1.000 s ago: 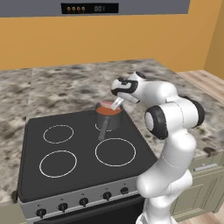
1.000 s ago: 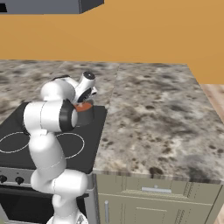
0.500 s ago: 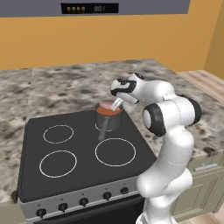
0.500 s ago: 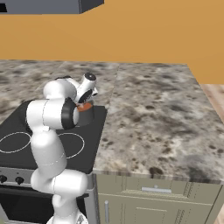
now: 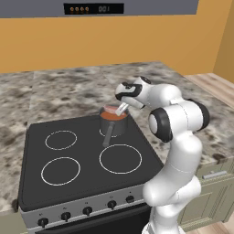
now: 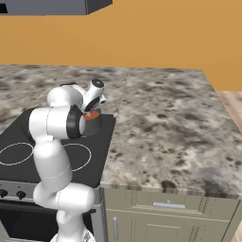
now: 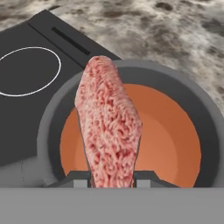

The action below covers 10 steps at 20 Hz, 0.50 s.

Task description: Retrieve the steak from the fridge and place it on the saucepan with marinade on the stove.

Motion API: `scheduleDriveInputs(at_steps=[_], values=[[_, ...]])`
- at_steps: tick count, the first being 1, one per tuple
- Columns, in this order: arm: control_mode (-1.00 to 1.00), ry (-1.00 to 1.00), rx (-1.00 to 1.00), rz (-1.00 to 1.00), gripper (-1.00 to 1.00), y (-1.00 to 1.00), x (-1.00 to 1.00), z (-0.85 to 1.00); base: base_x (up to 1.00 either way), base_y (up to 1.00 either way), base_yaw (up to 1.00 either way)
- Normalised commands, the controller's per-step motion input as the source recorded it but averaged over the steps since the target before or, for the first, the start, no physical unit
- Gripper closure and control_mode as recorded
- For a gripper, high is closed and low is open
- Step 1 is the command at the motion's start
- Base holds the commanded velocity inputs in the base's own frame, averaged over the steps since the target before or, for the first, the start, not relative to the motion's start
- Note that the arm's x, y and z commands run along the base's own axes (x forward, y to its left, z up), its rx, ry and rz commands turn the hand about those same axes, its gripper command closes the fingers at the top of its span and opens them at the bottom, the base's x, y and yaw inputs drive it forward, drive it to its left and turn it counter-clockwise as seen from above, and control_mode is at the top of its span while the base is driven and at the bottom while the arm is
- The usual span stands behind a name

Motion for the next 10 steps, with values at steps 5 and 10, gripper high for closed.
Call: scheduleDriveInputs(at_steps=[5,10], values=[[-1.00,-0.03,0.00,0.00,1.00,0.00,0.10,-0.06,0.00,0.00,0.00],[-1.00,-0.01,0.00,0.00,1.00,0.00,0.10,-0.02,0.00,0.00,0.00]])
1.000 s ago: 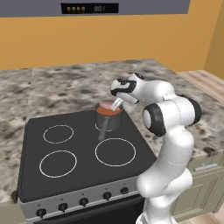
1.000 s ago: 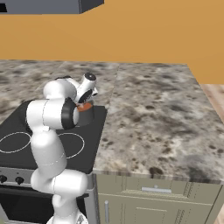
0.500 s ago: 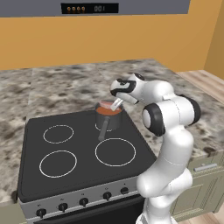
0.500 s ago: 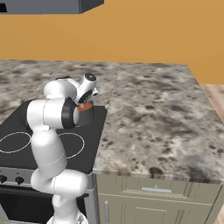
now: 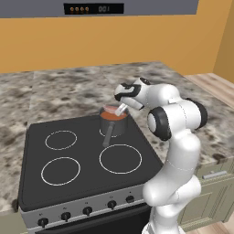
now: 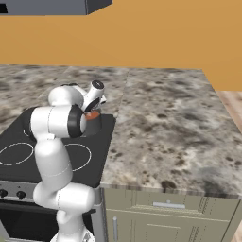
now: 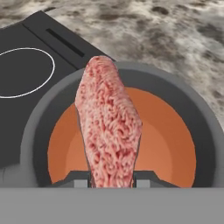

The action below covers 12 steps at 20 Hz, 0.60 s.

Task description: Retrieve the steak from the fridge and place it on the saucepan with marinade on the stove.

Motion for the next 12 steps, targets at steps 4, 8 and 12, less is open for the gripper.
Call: scheduleDriveInputs(at_steps=[4,8,12], values=[[-1.00,-0.01,0.00,0.00,-1.00,0.00,0.07,-0.06,0.00,0.00,0.00],[-1.00,0.00,0.00,0.00,-1.00,0.00,0.02,0.00,0.00,0.00,0.00],[-1.00,0.00,0.00,0.00,-1.00,0.00,0.00,0.00,0.00,0.00,0.00]])
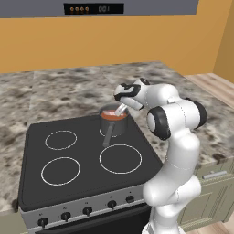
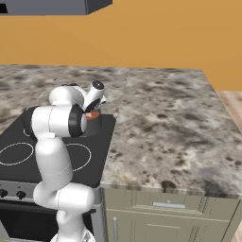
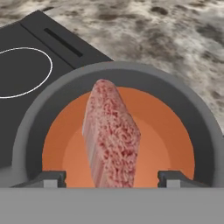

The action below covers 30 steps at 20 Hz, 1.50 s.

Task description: Retrieve the steak from the fridge and place it on the saucepan with marinade on the stove.

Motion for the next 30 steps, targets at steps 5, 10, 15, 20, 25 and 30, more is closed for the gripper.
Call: scheduleDriveInputs(at_steps=[5,10,15,20,25,30], values=[[-1.00,0.00,0.00,0.00,-1.00,0.00,0.00,0.03,0.00,0.00,0.00],[-1.00,-0.01,0.00,0.00,-1.00,-0.04,-0.18,0.26,0.00,0.00,0.00],[-1.00,-0.04,0.00,0.00,-1.00,-0.29,-0.56,0.35,0.00,0.00,0.00],[-1.00,-0.14,0.00,0.00,-1.00,-0.48,-0.91,0.27,0.00,0.00,0.00],[-1.00,-0.29,0.10,0.00,-1.00,-0.60,-1.00,0.46,0.00,0.00,0.00],[-1.00,-0.33,0.13,0.00,-1.00,-0.68,-0.96,0.50,0.00,0.00,0.00]])
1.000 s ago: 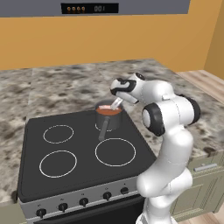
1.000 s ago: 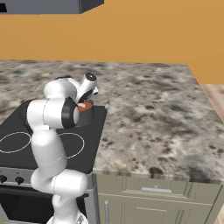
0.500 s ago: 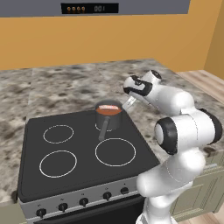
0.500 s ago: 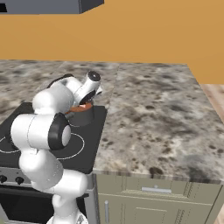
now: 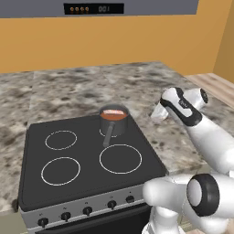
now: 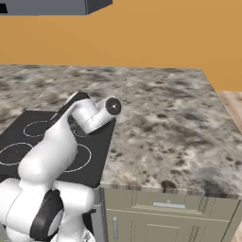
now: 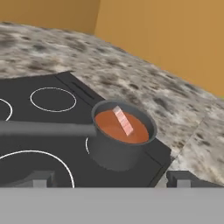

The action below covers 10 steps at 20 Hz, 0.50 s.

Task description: Retrieve the steak from the fridge and place it on the saucepan with marinade on the stove.

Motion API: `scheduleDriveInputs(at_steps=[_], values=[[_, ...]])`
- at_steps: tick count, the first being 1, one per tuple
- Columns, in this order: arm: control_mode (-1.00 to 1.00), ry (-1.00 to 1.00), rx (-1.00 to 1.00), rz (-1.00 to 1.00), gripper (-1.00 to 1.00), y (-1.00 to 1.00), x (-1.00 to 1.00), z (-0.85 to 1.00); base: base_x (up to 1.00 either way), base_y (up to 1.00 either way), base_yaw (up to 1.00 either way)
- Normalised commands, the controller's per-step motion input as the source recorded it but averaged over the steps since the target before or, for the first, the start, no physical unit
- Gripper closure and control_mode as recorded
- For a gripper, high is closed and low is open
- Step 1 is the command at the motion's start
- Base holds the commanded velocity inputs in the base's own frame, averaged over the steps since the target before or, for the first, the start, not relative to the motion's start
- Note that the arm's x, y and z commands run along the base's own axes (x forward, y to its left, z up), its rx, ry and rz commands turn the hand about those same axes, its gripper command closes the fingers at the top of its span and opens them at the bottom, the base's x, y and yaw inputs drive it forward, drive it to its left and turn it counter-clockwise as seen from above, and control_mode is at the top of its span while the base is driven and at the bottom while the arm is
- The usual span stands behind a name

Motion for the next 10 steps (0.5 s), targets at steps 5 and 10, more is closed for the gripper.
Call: scheduleDriveInputs(at_steps=[5,10], values=[[-1.00,-0.31,0.12,0.00,-1.00,-0.71,-0.74,0.56,0.00,0.00,0.00],[-1.00,-0.17,0.08,0.00,-1.00,-0.63,-0.38,0.58,0.00,0.00,0.00]])
